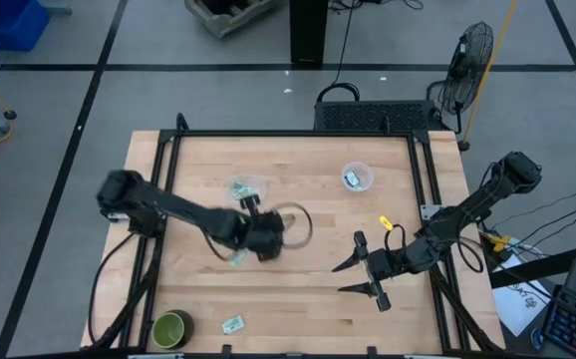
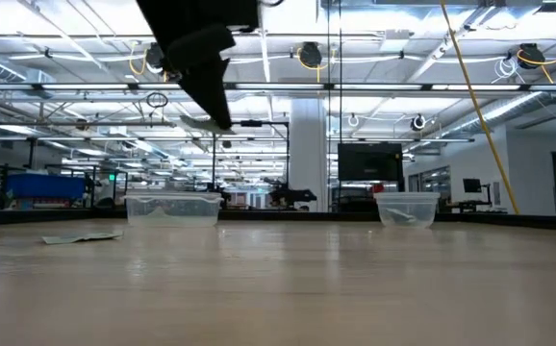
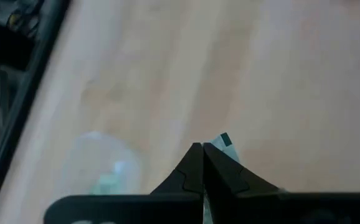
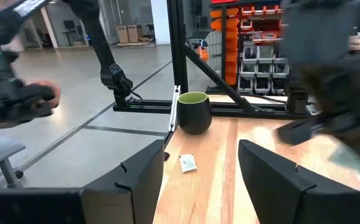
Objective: Pick and place items into bin
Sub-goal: Put the stevia packet into the left transparent bin
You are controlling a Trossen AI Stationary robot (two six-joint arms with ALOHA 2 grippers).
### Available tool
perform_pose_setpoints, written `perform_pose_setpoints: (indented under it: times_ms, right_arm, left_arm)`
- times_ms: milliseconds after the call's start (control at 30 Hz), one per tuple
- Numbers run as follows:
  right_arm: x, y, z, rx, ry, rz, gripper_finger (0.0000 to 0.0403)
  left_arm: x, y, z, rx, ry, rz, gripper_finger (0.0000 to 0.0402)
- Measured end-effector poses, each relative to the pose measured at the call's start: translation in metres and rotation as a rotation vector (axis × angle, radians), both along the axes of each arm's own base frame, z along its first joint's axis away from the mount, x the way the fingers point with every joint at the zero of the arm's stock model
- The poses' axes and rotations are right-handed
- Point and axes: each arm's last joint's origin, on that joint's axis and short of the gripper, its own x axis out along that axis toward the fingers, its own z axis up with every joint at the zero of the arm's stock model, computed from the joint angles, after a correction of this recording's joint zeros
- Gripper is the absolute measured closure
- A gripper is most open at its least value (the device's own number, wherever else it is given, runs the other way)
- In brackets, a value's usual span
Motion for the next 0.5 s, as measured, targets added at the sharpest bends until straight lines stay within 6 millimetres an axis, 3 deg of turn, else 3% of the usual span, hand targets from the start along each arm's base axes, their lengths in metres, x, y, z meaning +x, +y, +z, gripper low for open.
perform_pose_setpoints:
  times_ms: [200,333,500]
  right_arm:
    - [0.000,0.000,0.000,-0.001,-0.001,0.000,0.0204]
    - [0.000,0.000,0.001,0.001,-0.005,0.000,0.0204]
    - [0.000,0.000,0.001,-0.004,-0.011,0.000,0.0204]
  left_arm:
    - [-0.036,0.056,-0.001,-0.071,-0.146,0.109,0.0387]
    - [-0.058,0.090,-0.012,-0.091,-0.204,0.249,0.0397]
    - [-0.074,0.121,-0.028,-0.097,-0.247,0.431,0.0372]
